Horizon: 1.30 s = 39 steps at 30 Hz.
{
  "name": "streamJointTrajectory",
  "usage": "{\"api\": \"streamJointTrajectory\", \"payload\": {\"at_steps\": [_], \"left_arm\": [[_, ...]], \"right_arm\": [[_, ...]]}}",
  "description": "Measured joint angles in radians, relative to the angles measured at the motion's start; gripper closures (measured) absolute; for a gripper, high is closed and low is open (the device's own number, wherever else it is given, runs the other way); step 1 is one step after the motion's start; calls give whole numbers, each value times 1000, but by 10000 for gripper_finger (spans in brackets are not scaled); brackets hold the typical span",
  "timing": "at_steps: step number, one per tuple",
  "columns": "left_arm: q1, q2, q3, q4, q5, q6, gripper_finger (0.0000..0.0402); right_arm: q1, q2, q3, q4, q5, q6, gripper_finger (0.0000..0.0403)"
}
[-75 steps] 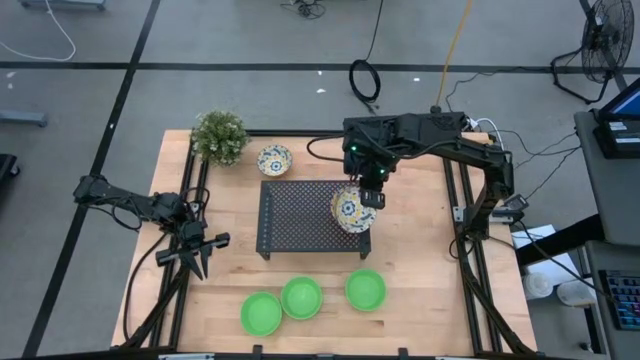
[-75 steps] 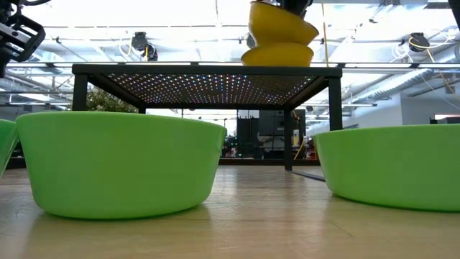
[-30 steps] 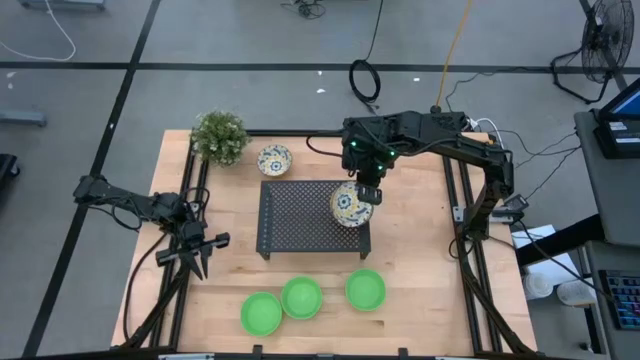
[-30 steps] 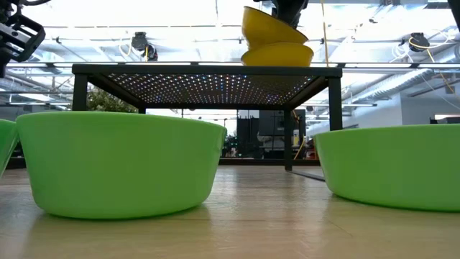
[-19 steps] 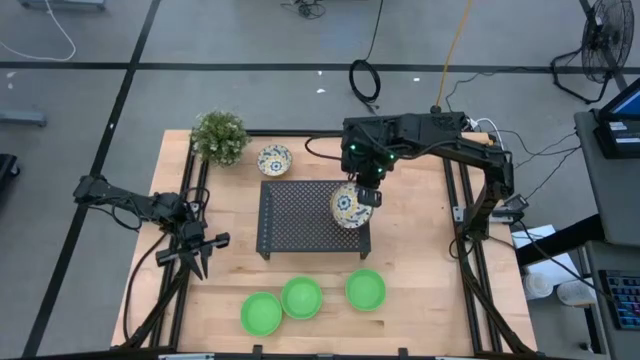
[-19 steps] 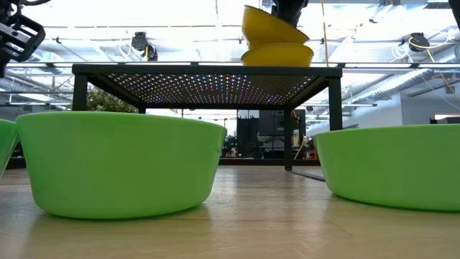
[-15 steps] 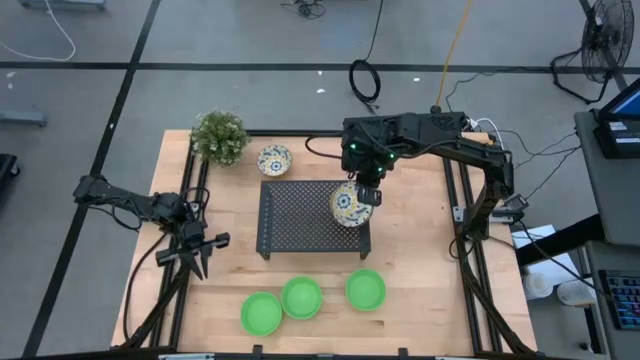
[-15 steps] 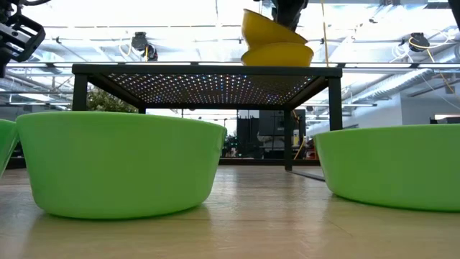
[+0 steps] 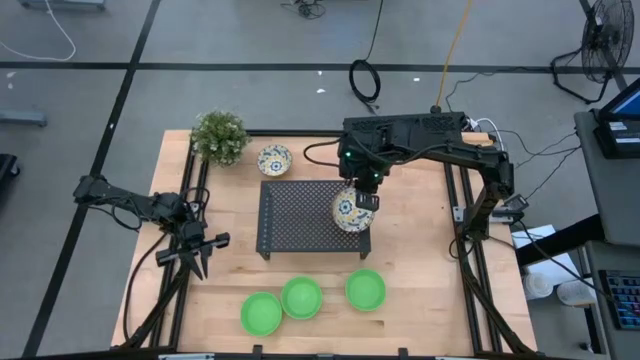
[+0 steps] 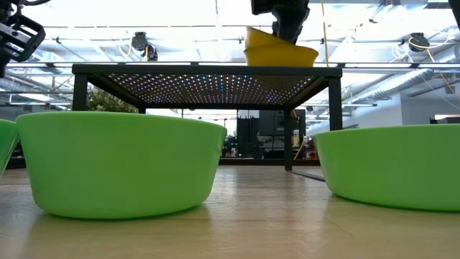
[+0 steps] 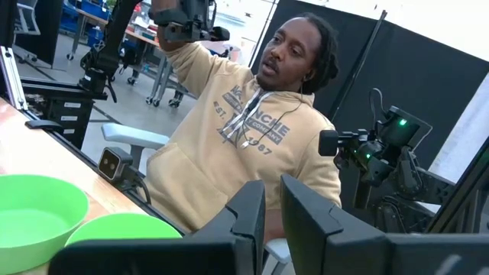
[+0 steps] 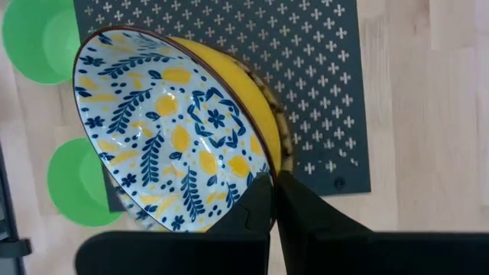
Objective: Pick & Place Mini bowls
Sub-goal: Stack the right white patterned bowl on top of the white patterned bowl on the shelf
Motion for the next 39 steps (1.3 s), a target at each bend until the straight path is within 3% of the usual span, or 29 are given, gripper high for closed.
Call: {"api": "streamJointTrajectory", "payload": {"at_steps": [12,21,27,39], "left_arm": [[0,0,0,0,0,0,355],[0,0,0,0,0,0,355],[0,0,0,0,0,0,355],[0,0,0,0,0,0,355]], "right_arm": [[-2,0,-12,17,11,3,360],[-2,-13,-12,4,205,1,307],[7,-38,-11,38,207,5,291],[182,-56,-12,97,204,40,289]]}}
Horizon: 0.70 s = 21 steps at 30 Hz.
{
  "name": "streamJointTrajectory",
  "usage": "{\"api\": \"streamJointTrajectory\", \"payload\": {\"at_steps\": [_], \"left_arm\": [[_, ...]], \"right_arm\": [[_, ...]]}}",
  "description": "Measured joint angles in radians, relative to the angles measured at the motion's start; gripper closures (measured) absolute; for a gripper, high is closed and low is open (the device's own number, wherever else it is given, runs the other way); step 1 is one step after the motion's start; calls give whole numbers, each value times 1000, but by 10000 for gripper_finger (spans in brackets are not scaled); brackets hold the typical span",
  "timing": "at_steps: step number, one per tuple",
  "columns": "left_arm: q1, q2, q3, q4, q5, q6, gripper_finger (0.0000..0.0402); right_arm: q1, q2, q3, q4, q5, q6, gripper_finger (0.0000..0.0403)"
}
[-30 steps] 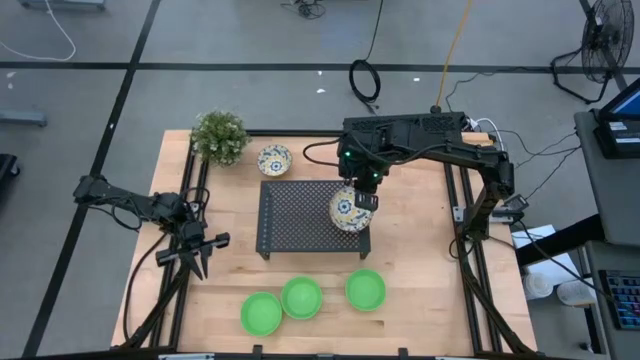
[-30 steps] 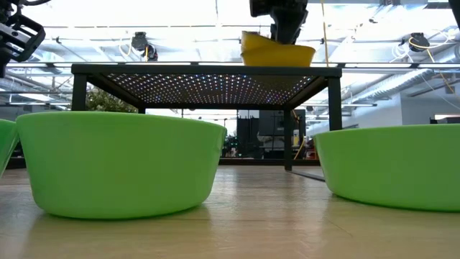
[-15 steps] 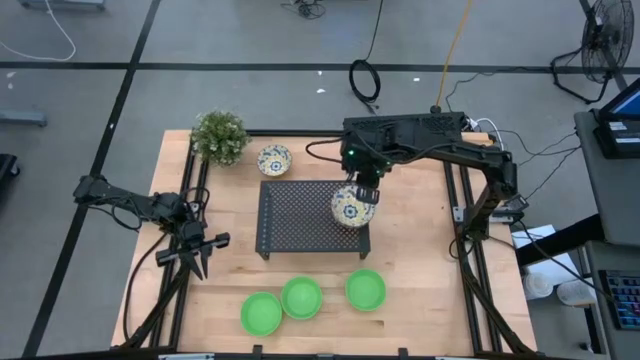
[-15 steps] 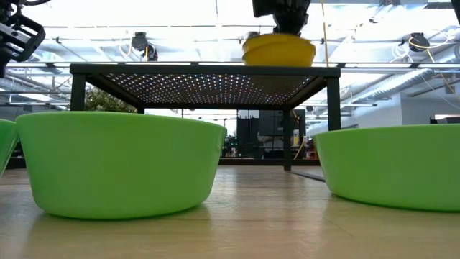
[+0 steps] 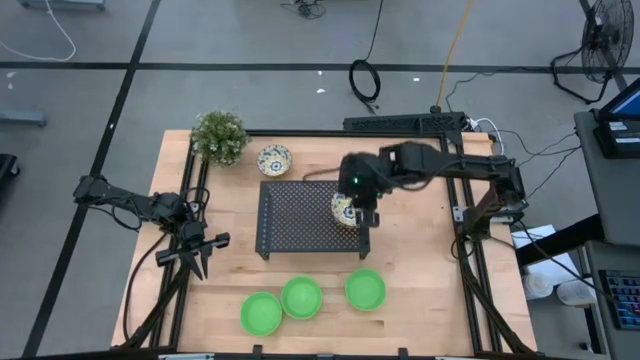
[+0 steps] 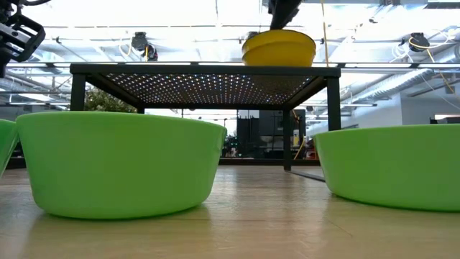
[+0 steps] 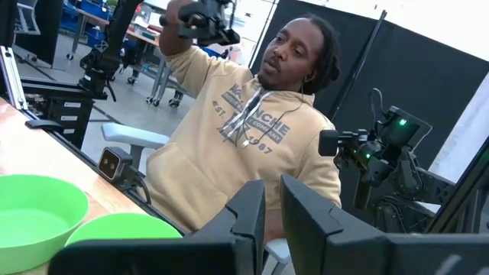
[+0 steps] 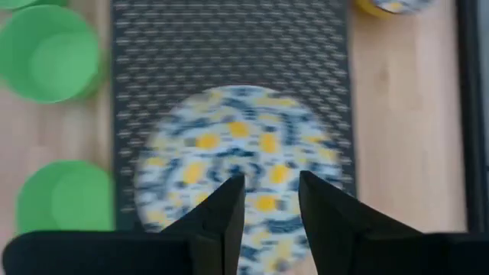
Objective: Pick & Place Mini bowls
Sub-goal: Stack the right white patterned bowl on top of the white patterned bowl on the shelf
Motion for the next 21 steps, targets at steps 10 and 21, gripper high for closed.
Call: {"api": "streamJointTrajectory", "payload": {"at_steps": [10,21], "left_arm": [[0,0,0,0,0,0,355],[0,0,0,0,0,0,355]], "right_arm": [[145,0,-158,119,3,52,289],[165,2,-178,133,55,37,289]]}}
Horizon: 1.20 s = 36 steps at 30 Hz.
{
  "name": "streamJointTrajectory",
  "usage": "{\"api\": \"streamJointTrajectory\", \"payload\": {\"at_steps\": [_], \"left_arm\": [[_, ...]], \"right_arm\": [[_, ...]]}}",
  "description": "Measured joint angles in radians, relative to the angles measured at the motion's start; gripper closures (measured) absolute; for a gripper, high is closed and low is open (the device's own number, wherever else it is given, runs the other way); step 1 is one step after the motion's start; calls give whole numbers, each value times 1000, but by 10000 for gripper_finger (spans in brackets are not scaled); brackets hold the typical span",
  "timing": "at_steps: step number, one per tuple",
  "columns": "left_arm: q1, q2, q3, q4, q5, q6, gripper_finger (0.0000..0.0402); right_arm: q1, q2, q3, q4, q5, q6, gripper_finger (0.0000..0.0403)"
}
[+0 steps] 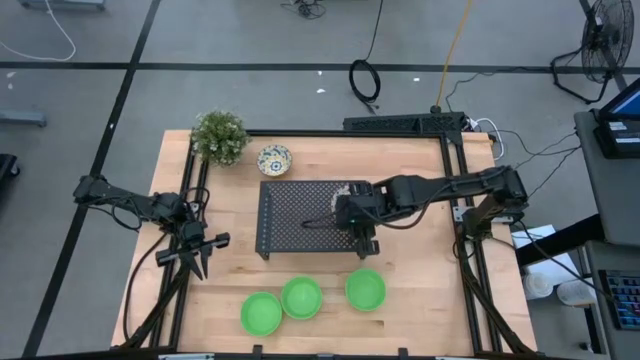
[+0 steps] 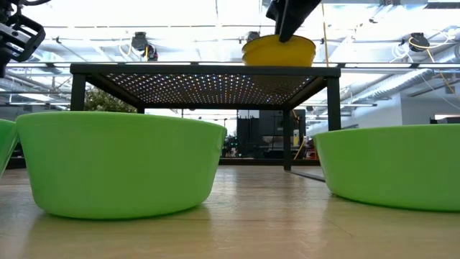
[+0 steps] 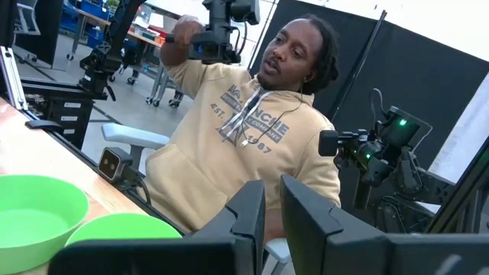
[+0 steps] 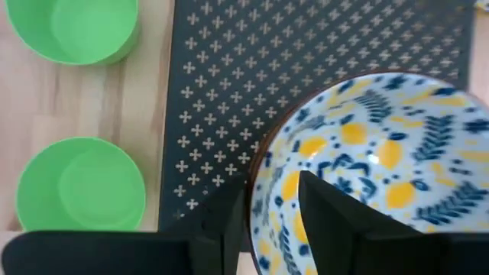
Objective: Pick & Place Mini bowls
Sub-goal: Stack the right white patterned bowl on top of the white patterned bowl on the shelf, then stack the white patterned bowl on top of the white patterned bowl on the shelf
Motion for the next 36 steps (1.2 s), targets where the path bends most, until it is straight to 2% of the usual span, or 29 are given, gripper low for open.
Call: {"api": "streamJointTrajectory", "payload": {"at_steps": [8,13,17,27,32,34,36], "left_arm": [[0,0,0,0,0,0,355],[0,0,0,0,0,0,355],[0,0,0,0,0,0,355],[0,0,0,0,0,0,355],[0,0,0,0,0,0,355],[0,0,0,0,0,0,355],[0,0,0,0,0,0,355]], "right_arm": [[-3,-2,62,2,4,-43,296],[-74,-1,61,-59,100,-88,354],[-145,-1,61,-54,17,-106,397],[-193,-6,50,-23,0,-190,401],[-212,-136,48,-11,48,-210,402],[-221,-225,14,15,76,-204,402],[-225,-328,-60,113,107,-207,402]]}}
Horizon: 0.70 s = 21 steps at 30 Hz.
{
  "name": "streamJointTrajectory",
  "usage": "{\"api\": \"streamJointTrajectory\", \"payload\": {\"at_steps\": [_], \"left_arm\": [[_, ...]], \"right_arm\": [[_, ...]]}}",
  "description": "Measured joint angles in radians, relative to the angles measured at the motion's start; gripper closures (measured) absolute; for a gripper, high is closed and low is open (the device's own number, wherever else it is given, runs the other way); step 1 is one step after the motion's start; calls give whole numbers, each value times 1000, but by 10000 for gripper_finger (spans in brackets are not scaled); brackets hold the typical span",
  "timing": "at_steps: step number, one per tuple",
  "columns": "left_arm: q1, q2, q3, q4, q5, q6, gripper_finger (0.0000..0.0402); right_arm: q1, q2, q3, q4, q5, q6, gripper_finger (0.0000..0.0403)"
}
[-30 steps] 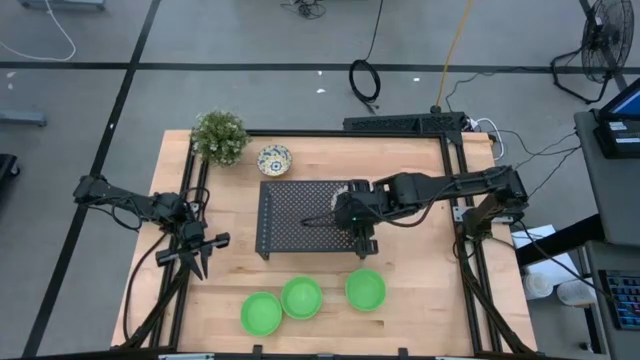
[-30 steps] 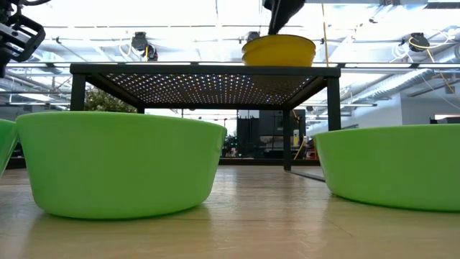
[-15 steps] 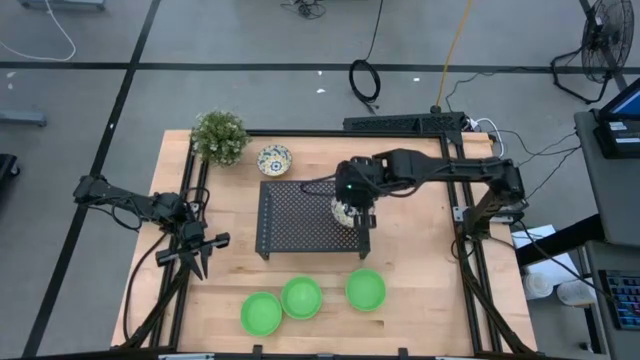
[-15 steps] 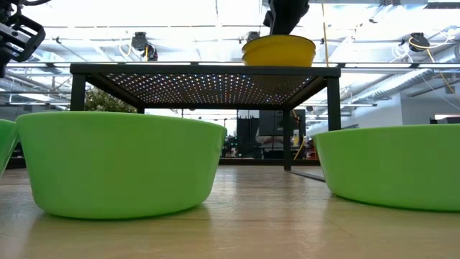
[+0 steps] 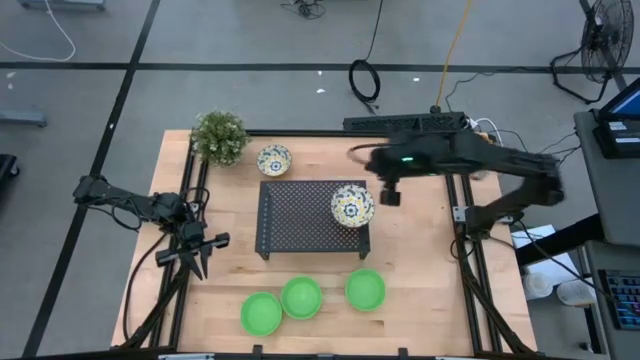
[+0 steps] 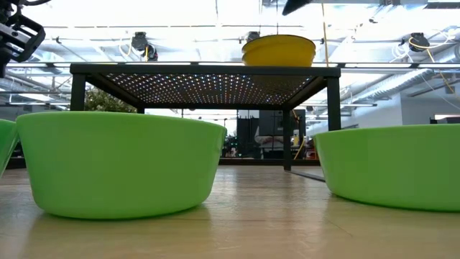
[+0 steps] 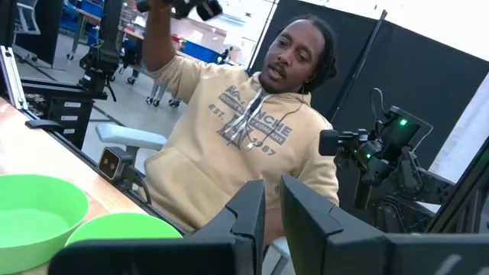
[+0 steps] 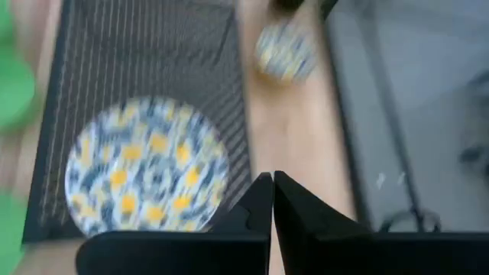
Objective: Pick & Place Mini bowls
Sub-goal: Stack the white patterned bowl on top of the white patterned bowl on the shelf
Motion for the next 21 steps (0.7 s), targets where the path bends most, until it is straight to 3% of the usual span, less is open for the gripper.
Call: {"api": "streamJointTrajectory", "payload": {"at_steps": [3,9,14,21], "left_arm": [[0,0,0,0,0,0,355],[0,0,0,0,0,0,355],[0,0,0,0,0,0,355],[0,0,0,-4,11,5,355]], "right_arm": [[-1,-174,-193,228,26,-61,402],[-24,-443,-690,866,22,-226,402],[-26,-524,-969,1295,22,-351,402],[-25,-536,-1143,1657,6,-456,403]]}}
